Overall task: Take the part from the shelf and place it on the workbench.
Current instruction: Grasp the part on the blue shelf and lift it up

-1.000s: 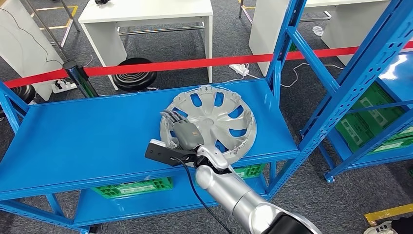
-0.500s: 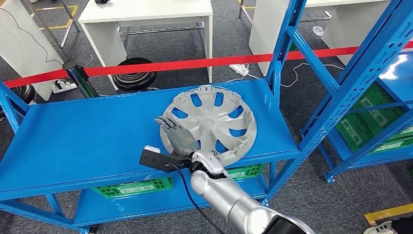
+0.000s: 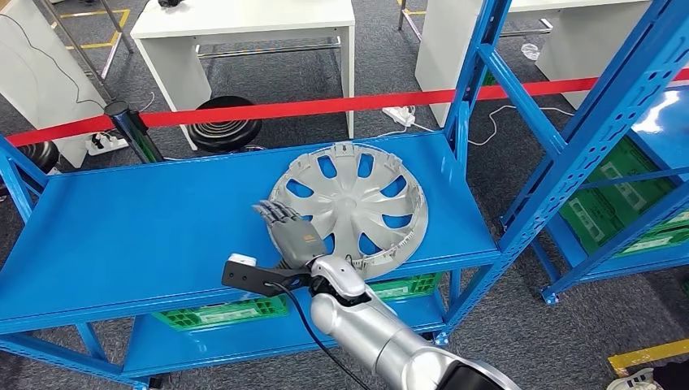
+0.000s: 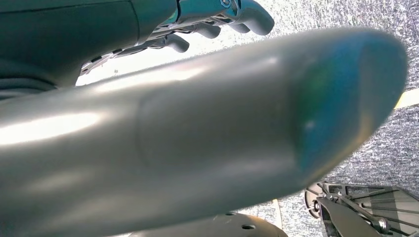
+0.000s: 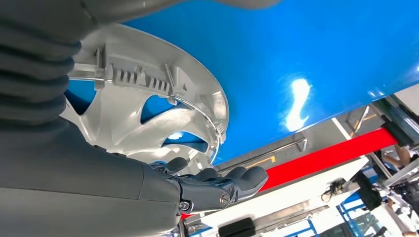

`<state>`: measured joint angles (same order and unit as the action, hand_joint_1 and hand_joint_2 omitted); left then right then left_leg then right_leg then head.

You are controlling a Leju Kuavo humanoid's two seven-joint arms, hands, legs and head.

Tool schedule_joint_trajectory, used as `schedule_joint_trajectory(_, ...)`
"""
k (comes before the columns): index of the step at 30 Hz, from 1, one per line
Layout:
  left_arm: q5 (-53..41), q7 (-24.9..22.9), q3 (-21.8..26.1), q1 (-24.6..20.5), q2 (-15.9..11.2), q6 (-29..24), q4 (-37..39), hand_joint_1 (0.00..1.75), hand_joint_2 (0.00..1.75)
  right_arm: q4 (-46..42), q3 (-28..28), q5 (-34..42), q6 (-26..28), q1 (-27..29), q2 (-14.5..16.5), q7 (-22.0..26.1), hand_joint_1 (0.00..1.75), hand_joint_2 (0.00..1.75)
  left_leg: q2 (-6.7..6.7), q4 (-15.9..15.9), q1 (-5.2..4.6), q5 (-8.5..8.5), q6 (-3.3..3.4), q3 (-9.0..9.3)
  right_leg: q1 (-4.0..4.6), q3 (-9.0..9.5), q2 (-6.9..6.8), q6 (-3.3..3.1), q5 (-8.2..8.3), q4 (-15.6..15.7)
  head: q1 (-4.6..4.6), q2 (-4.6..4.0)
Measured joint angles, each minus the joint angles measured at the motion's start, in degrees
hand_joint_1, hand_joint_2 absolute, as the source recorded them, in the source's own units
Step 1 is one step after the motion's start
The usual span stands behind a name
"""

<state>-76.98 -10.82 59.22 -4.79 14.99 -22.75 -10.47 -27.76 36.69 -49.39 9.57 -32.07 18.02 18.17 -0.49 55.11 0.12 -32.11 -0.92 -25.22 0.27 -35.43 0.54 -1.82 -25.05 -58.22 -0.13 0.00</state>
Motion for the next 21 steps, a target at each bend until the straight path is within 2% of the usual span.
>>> schedule_joint_trajectory(4, 0.37, 0.26, 0.02, 0.01, 0.0, -0.26, 0.0, 0.0, 0.0, 0.0, 0.15, 0.05, 0.44, 0.06, 0.04, -0.08, 0.0, 1.75, 0.0, 0.0, 0.0, 0.0, 0.0, 0.0, 0.0, 0.0, 0.0, 0.0, 0.0, 0.0, 0.01, 0.0)
schedule_joint_trajectory(13, 1.11, 0.27, 0.16, 0.03, -0.49, -1.8, 0.0, 0.0, 0.0, -0.38, 0.16, -2.37, 6.73, 1.81, -0.01, -2.8, 0.0, 1.75, 0.0, 0.0, 0.0, 0.0, 0.0, 0.01, 0.01, 0.0, 0.01, 0.0, 0.0, 0.0, 0.01, 0.0)
schedule_joint_trajectory(21, 1.79, -0.07, 0.26, 0.06, -0.97, -2.14, 0.0, 0.0, 0.0, -1.91, 0.16, -2.77, 7.79, 3.19, -0.09, -3.44, 0.0, 1.75, 0.01, 0.0, 0.0, 0.0, 0.0, 0.01, 0.0, 0.0, 0.01, 0.0, 0.0, 0.0, 0.0, 0.0)
